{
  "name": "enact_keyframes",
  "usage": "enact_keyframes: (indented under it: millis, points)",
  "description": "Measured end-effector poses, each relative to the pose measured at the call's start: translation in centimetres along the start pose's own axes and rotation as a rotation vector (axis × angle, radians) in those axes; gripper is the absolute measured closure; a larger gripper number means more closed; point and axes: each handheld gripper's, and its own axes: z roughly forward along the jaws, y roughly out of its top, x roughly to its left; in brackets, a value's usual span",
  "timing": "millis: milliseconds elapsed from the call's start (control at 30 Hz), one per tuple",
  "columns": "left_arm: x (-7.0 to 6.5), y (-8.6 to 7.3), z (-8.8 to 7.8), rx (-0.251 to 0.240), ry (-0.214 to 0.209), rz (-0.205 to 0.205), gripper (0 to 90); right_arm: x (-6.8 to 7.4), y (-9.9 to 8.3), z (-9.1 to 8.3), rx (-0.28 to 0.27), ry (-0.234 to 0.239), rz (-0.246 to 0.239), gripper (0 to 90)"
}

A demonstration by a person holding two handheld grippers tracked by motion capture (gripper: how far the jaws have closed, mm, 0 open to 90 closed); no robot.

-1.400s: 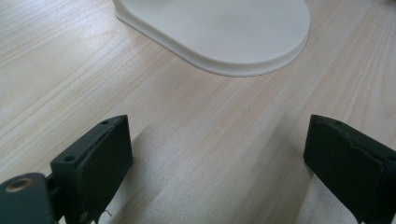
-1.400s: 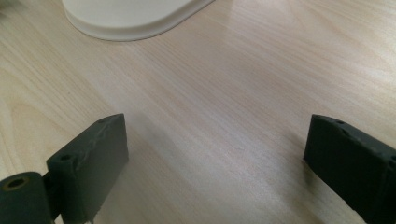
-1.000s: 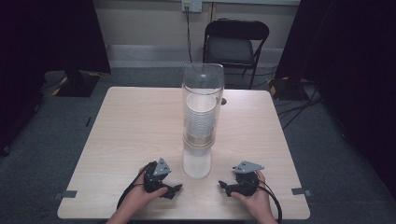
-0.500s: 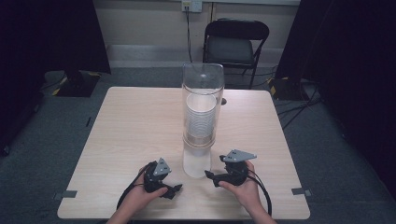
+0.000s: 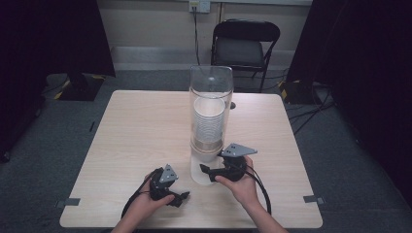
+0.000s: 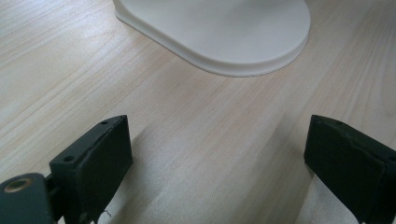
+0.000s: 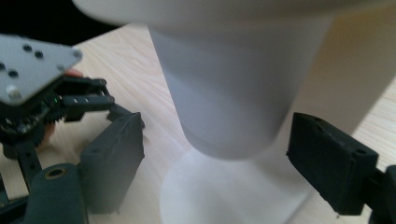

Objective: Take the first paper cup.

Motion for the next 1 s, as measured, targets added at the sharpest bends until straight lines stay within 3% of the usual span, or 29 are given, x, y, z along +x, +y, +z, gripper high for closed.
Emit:
enact_keyframes:
  millis: [400, 633, 700, 900, 1000]
  points:
    - [0.0, 0.0, 0.0, 0.001, 0.000, 0.000, 7.1, -0.1, 0.7, 0.7, -0.032, -0.006, 0.008, 22.5]
    - [0.0, 0.0, 0.0, 0.002, 0.001, 0.006, 7.1, -0.5, 0.8, 1.1, -0.050, 0.025, 0.036, 27.0]
    - [0.0, 0.0, 0.0, 0.000, 0.001, 0.001, 7.1, -0.8, 0.7, 1.1, -0.050, 0.022, 0.022, 32.1]
    - [0.0, 0.0, 0.0, 0.001, 0.001, 0.005, 7.1, -1.0, 0.3, 1.4, -0.031, 0.007, -0.035, 34.4]
    - [0.0, 0.0, 0.0, 0.000, 0.000, 0.005, 7.1, -0.9, 0.2, 1.3, -0.029, 0.003, -0.037, 34.9]
